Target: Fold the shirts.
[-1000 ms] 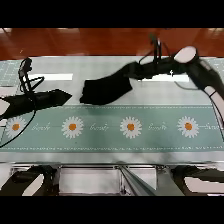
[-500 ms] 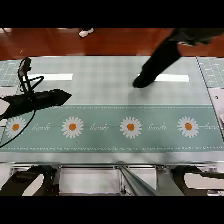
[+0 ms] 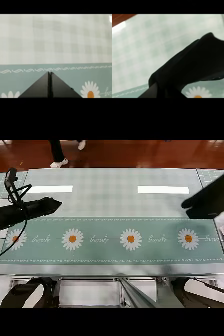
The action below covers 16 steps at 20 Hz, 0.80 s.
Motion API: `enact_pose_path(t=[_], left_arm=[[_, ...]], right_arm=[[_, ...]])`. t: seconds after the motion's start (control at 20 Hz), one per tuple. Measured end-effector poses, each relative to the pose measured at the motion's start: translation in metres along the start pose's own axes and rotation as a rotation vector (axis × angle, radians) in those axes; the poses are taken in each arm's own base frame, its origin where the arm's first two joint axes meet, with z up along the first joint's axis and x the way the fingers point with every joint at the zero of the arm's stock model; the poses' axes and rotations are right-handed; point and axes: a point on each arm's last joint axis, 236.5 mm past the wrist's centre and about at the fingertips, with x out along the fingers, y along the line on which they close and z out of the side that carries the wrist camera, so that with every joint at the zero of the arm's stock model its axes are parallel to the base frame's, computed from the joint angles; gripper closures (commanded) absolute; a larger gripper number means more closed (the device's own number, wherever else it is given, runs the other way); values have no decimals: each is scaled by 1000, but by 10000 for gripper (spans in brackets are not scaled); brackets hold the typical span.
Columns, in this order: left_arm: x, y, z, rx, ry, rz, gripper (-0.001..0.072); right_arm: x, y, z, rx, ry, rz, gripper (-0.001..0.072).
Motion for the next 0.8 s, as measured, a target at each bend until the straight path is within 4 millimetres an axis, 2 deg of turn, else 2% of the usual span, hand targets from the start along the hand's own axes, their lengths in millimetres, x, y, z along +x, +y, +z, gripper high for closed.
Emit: enact_pose_path(t=[0.2,0.25,0.35,0.45,0.55,0.65,0.75,0.8], left_arm=[[-2,5,8,-9,-29,13,681],[-3,7,12,-10,-44,17,680],[-3,8,16,-11,-60,22,681],[-4,9,20,-11,-76,26,680],[-4,10,24,-12,-92,30,680],[-4,10,25,-11,-96,31,680],[-4,10,25,-11,-97,31,681],[-4,10,24,-11,-96,31,680]], right_arm=[[-32,-60,-20,188,-4,-98,686],[-38,-75,-29,241,-4,-125,686],[-45,-109,-59,360,21,-207,686],[-52,-150,-107,502,76,-333,685],[-57,-186,-165,644,149,-464,684],[-59,-205,-217,766,218,-552,672],[-58,-216,-267,856,303,-638,356],[-60,-220,-292,891,356,-695,327]])
